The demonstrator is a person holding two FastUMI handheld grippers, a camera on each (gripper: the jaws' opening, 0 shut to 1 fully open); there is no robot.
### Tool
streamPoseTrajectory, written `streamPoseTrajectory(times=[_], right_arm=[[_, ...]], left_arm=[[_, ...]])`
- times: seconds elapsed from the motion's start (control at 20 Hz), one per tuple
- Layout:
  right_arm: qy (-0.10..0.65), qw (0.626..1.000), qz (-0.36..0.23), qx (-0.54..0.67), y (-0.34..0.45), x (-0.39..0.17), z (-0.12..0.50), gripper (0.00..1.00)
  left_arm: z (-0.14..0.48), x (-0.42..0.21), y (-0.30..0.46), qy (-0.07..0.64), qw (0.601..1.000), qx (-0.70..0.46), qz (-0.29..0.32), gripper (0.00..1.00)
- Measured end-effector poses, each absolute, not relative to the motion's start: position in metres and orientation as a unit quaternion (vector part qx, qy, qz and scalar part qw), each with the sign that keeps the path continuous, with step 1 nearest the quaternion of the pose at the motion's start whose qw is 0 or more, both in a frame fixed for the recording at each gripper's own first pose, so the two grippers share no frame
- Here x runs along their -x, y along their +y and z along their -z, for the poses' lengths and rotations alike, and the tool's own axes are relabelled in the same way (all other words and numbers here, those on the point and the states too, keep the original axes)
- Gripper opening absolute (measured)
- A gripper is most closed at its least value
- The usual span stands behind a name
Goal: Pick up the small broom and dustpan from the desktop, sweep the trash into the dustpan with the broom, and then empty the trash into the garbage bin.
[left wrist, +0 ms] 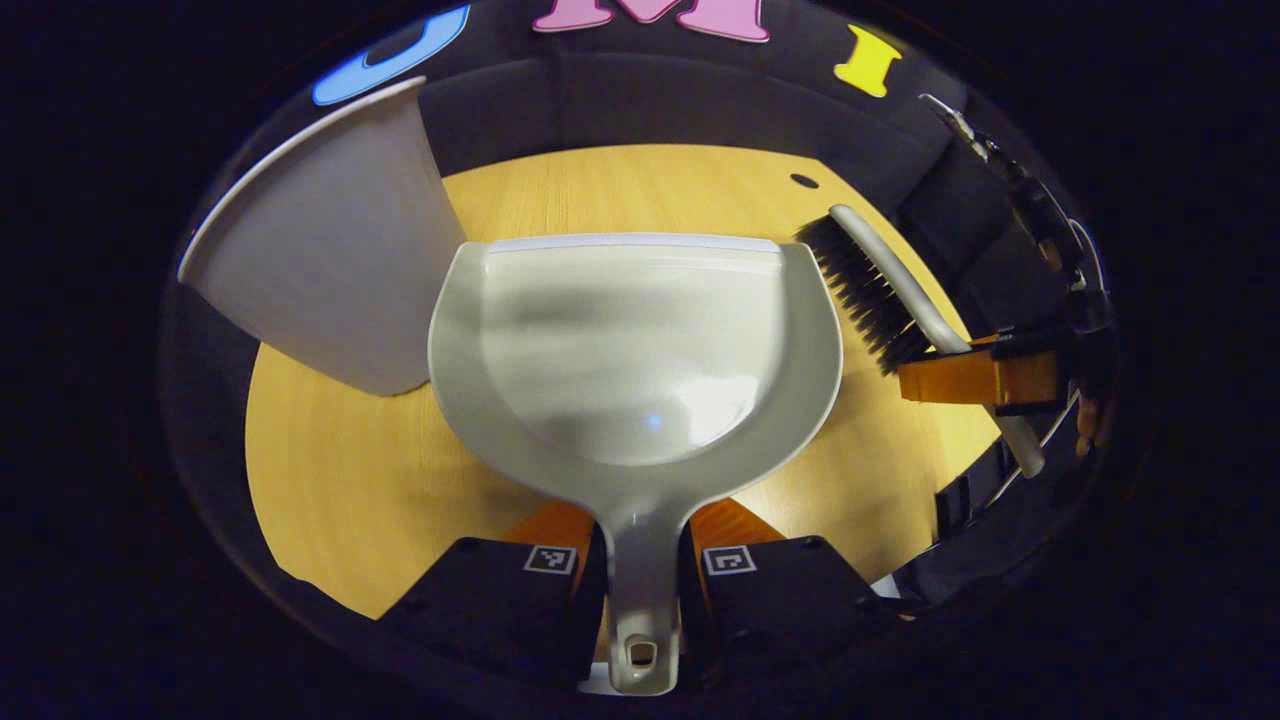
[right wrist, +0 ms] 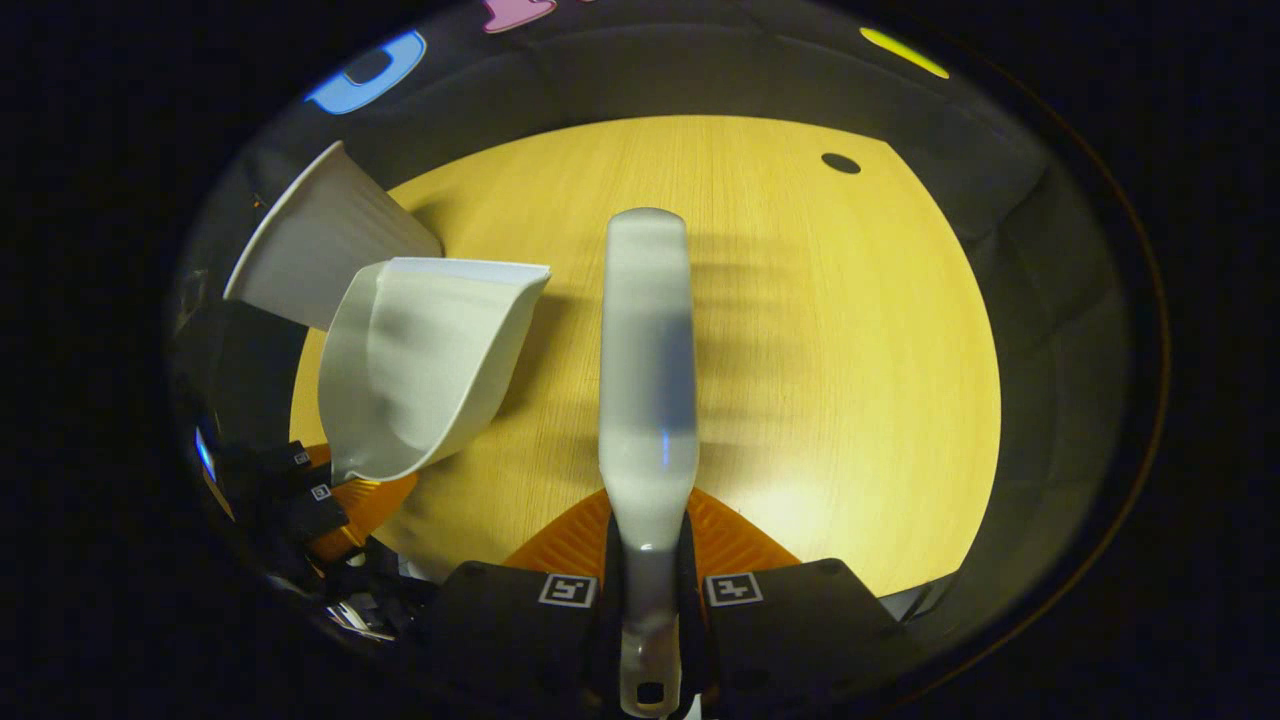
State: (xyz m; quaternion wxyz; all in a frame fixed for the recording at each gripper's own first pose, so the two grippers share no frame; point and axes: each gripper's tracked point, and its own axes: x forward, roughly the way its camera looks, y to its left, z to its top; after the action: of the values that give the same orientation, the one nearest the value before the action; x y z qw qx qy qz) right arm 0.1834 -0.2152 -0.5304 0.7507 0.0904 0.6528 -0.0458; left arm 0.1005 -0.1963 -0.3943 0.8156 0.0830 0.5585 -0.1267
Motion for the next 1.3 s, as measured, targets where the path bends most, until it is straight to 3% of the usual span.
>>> streamPoseTrajectory(times=[0.45,0.75,0.8,0.85,0.9,0.95,1.0,1.1,1.15,1.25,1.3], right_arm=[[0.722,0.687,0.065,-0.047,-0.219,-0.172,0.554,0.26],[0.732,0.672,0.080,-0.080,-0.217,-0.174,0.552,0.25],[0.735,0.668,0.080,-0.083,-0.217,-0.174,0.552,0.19],[0.739,0.665,0.080,-0.080,-0.218,-0.173,0.552,0.27],[0.740,0.663,0.077,-0.076,-0.217,-0.172,0.551,0.28],[0.742,0.662,0.074,-0.076,-0.217,-0.171,0.550,0.23],[0.740,0.665,0.072,-0.078,-0.215,-0.172,0.549,0.35],[0.731,0.673,0.074,-0.080,-0.216,-0.176,0.550,0.35],[0.729,0.675,0.074,-0.083,-0.219,-0.176,0.549,0.53],[0.725,0.678,0.077,-0.089,-0.222,-0.176,0.543,0.73],[0.721,0.682,0.079,-0.090,-0.223,-0.175,0.538,0.67]], left_arm=[[0.371,-0.103,-0.202,0.625,0.775,-0.024,0.093,0.30],[0.366,-0.108,-0.201,0.629,0.770,-0.051,0.095,0.31],[0.366,-0.107,-0.201,0.632,0.768,-0.054,0.092,0.31],[0.368,-0.107,-0.201,0.631,0.768,-0.057,0.094,0.31],[0.365,-0.107,-0.201,0.632,0.767,-0.057,0.095,0.31],[0.365,-0.106,-0.201,0.632,0.767,-0.056,0.100,0.32],[0.365,-0.105,-0.201,0.633,0.766,-0.059,0.098,0.42],[0.367,-0.105,-0.202,0.630,0.768,-0.064,0.096,0.66],[0.367,-0.106,-0.203,0.629,0.769,-0.066,0.096,0.67],[0.362,-0.106,-0.202,0.625,0.771,-0.074,0.093,0.82],[0.361,-0.106,-0.201,0.622,0.774,-0.078,0.092,0.83]])
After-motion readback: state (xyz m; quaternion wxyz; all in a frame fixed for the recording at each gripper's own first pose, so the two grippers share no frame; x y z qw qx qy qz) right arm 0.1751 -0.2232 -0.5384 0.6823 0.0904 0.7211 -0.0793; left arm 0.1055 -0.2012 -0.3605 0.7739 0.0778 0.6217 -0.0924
